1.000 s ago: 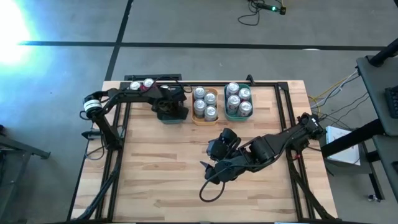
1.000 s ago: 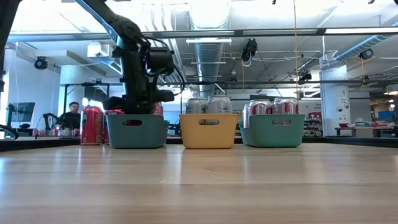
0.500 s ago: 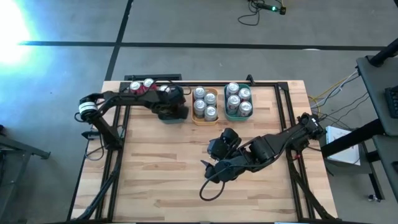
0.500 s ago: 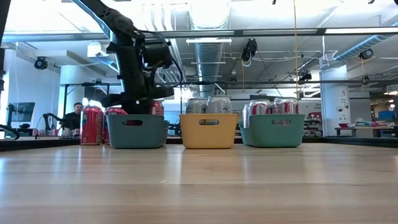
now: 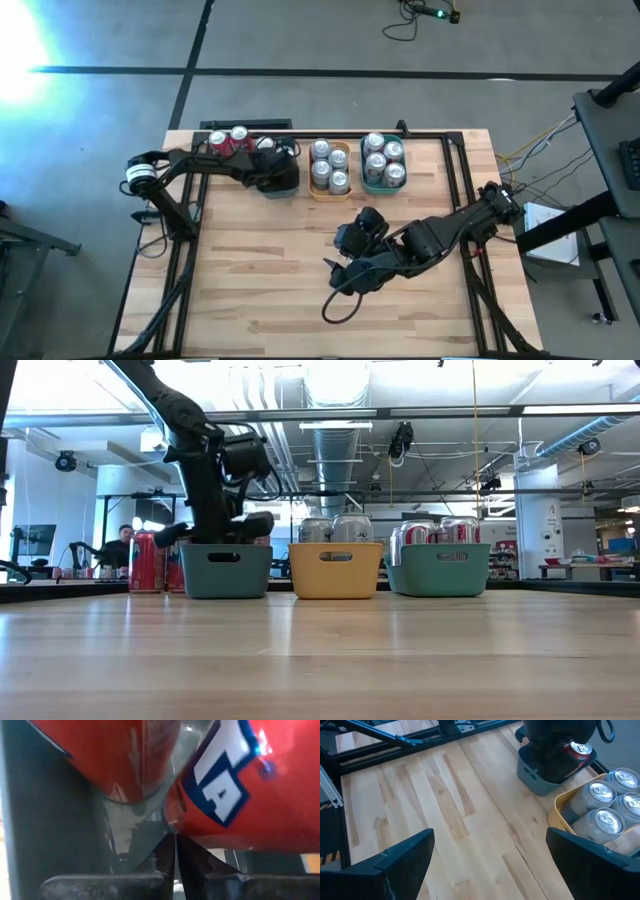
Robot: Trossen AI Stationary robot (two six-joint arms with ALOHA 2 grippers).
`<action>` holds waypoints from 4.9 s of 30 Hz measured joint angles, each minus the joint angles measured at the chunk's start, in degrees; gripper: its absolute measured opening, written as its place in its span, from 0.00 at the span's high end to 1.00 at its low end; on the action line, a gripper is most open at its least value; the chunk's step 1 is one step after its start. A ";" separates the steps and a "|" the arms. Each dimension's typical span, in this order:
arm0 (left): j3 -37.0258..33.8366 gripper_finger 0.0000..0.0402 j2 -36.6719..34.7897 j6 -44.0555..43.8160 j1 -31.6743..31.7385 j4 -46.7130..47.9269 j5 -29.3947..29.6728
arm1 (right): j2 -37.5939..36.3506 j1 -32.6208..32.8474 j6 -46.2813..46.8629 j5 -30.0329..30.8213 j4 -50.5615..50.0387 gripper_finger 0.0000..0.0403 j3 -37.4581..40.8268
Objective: Sort soda cans
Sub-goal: Put the orange soda can into the blue bin, then adjust the blue bin, then adjust the orange soda can, then put the orange soda can into the blue bin
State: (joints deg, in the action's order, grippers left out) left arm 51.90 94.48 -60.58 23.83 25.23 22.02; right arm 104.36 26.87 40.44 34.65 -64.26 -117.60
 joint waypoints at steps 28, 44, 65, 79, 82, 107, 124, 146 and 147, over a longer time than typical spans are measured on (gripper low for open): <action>-7.04 0.99 -16.81 13.01 -3.62 10.19 -10.32 | 0.00 -1.79 -2.21 0.11 -0.25 0.06 0.00; -4.77 0.99 -19.44 15.71 -4.54 18.00 -7.69 | 0.00 -2.03 -2.55 0.02 -0.21 0.06 0.00; -2.04 0.95 -11.59 4.40 -4.00 5.72 -10.32 | 0.00 -2.11 -2.26 -0.03 -0.19 0.06 0.00; -2.27 0.95 -9.28 4.55 -0.44 -0.23 -12.11 | 0.00 -2.14 -1.90 -0.02 -0.17 0.06 0.00; -2.32 0.95 -10.75 5.00 -0.52 1.69 -12.18 | 0.00 -2.00 -1.22 -0.02 -0.17 0.06 0.00; 11.56 0.35 -29.12 33.87 22.25 33.00 -15.54 | 0.00 -2.76 -4.04 -0.04 -0.12 0.06 0.00; 33.46 0.18 -3.75 54.29 36.29 51.97 -11.01 | 0.00 -1.70 -1.99 -0.15 -0.04 0.06 0.00; 34.63 0.18 0.61 80.73 36.13 45.85 -14.91 | 0.00 -2.05 -1.93 0.00 -0.28 0.06 0.00; 34.41 0.18 0.61 81.85 36.10 44.68 -14.93 | 0.00 -2.04 -1.57 0.00 -0.28 0.06 0.00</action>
State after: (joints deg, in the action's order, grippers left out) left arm 86.31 95.09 21.27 59.94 69.91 7.09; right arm 104.36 24.83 38.87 34.65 -64.53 -117.60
